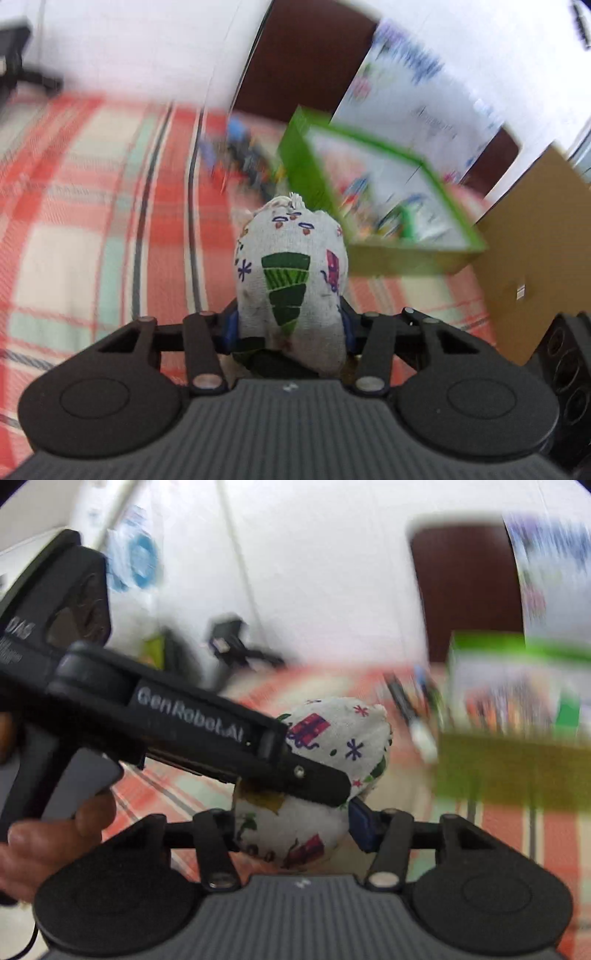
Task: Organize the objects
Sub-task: 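Lower the floral pouch into the green box and open the left tool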
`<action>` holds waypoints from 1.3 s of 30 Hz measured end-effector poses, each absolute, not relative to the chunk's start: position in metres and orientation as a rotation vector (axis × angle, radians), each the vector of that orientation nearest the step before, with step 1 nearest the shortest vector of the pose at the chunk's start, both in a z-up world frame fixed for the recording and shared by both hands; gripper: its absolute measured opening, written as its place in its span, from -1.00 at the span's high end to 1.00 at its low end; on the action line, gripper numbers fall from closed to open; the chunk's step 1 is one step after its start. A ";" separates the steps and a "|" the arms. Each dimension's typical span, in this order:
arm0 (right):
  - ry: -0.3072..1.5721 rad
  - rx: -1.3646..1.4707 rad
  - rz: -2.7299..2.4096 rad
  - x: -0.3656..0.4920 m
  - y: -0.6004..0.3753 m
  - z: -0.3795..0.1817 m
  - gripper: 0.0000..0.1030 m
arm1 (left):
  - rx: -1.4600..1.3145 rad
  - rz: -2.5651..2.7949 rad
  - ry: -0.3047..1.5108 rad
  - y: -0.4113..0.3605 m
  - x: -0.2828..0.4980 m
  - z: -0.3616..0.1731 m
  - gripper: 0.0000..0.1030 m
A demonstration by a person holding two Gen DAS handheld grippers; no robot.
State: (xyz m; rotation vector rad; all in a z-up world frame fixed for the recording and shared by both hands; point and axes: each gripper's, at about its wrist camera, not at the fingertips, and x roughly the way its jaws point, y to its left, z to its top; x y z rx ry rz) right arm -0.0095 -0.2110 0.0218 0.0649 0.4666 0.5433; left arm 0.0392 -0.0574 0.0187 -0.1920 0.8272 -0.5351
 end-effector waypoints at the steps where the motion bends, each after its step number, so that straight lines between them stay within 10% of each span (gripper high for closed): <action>1: 0.417 0.065 0.535 -0.011 -0.215 0.031 0.02 | -0.180 -0.545 0.790 -0.062 0.037 0.033 0.01; 13: 0.352 0.137 0.206 0.053 -0.364 0.055 -0.01 | -0.001 -0.769 0.717 -0.245 0.113 0.063 -0.02; 18: 0.486 0.135 -0.049 0.113 -0.396 0.026 -0.69 | 0.112 -0.624 0.757 -0.301 0.156 0.033 -0.31; 39: 0.427 0.246 0.020 -0.032 -0.361 0.030 -0.76 | 0.153 -0.437 0.722 -0.200 0.034 0.050 -0.31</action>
